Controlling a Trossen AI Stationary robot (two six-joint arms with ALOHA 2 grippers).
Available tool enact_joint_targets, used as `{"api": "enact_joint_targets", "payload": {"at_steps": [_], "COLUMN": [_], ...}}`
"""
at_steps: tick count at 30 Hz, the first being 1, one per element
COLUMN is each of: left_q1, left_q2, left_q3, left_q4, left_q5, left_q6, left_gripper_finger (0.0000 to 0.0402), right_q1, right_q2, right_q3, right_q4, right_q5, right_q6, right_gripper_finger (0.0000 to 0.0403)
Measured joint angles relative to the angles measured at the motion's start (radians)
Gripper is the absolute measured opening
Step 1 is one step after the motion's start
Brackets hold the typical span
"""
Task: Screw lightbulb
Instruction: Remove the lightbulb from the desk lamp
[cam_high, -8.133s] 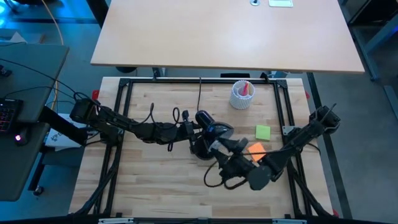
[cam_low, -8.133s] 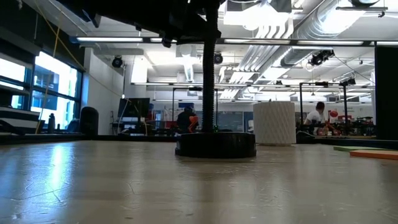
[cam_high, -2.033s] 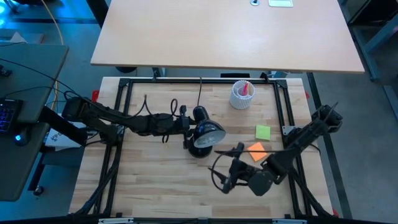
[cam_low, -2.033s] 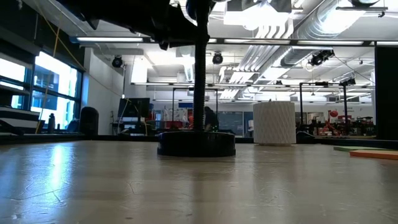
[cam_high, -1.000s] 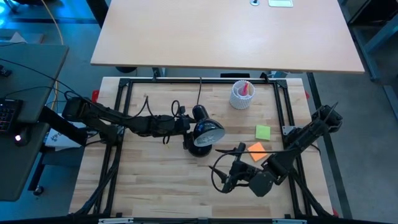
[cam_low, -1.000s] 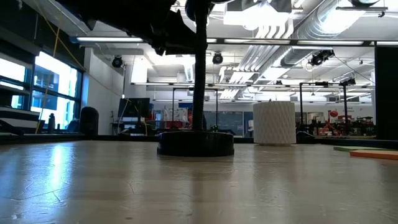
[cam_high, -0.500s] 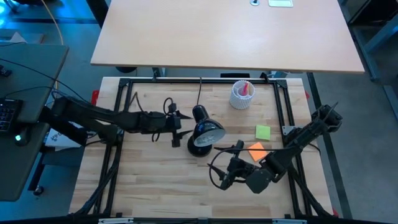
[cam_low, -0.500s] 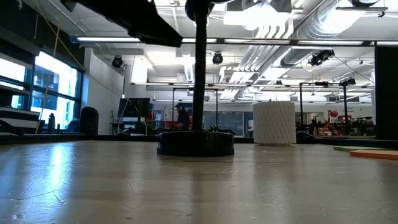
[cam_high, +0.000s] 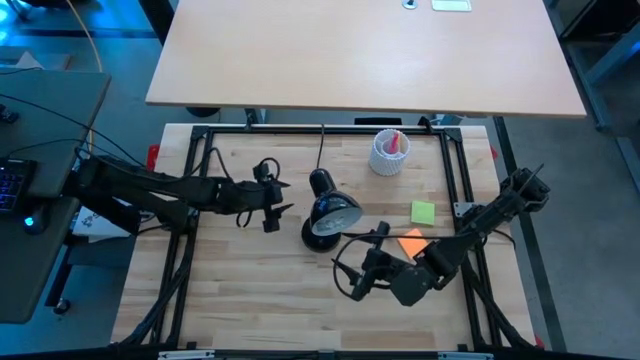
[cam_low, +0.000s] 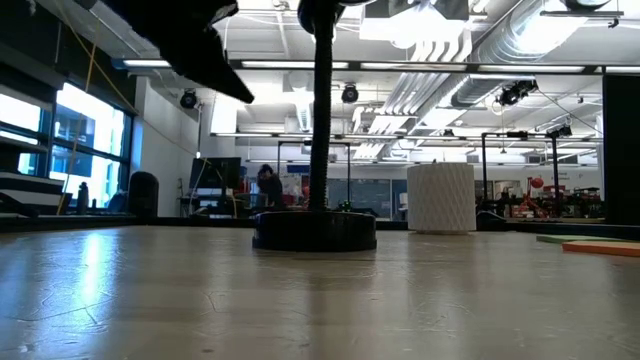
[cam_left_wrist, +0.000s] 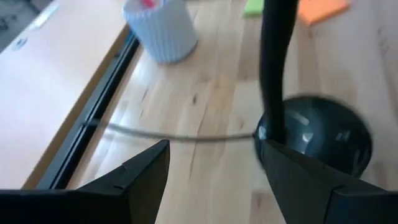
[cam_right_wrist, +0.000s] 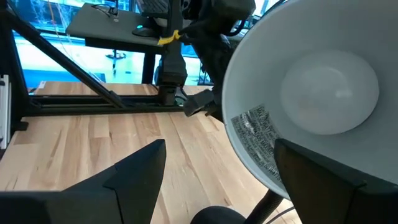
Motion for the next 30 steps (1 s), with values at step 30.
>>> {"api": "enact_joint_targets", "payload": {"at_steps": [30], "left_q1": [0.002], "left_q2": [-0.017], "left_q3": [-0.308], "left_q4": [0.777], "left_q5": [0.178], "left_q6": [-0.031], "left_gripper_finger": [0.0251], "right_q1": [0.001], "right_q2": [-0.008], "right_q3": [0.100], "right_q4": [-0.006], "right_q5": [0.147], "right_q6": [-0.243], "right_gripper_finger": [0.0298]}}
